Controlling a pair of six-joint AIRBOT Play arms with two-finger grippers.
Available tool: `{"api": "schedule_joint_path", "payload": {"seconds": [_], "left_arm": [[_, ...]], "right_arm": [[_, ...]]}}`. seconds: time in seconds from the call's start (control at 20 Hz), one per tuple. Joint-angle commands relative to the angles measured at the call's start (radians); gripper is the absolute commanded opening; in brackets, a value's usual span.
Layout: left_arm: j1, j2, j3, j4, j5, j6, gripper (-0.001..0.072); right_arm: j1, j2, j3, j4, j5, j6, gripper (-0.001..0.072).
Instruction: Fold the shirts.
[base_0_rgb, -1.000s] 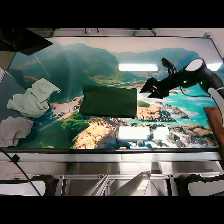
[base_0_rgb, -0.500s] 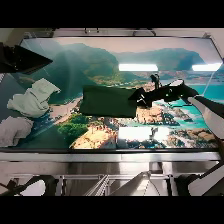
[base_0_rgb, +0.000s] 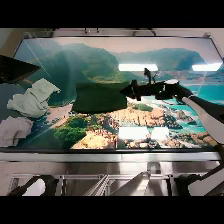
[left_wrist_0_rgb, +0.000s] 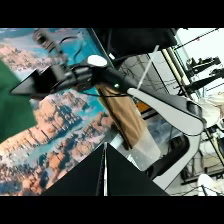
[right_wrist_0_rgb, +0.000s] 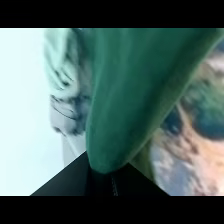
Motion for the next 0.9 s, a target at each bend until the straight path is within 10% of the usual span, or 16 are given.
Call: {"api": "schedule_joint_path", "payload": {"seconds": [0.0, 0.2, 0.6, 0.85], "left_arm": [[0.012, 0.012, -0.008, 0.031, 0.004, 0.021, 0.0021], [0.011, 0.001, -0.010, 0.054, 0.007, 0.027, 0.0021], [-0.044, 0.005, -0.129, 0.066, 0.063, 0.030, 0.0023], [-0.107, 0.005, -0.132, 0.064, 0.046, 0.025, 0.0023]], "right_arm": [[-0.139, 0.193, 0.022, 0.059, -0.012, 0.042, 0.0022], [-0.468, 0.460, 0.022, -0.096, -0.018, 0.300, 0.0022], [-1.128, 0.761, 0.020, -0.936, 0.403, 0.885, 0.0023], [-1.327, 0.764, -0.031, -1.448, 0.419, 0.855, 0.0023]]}}
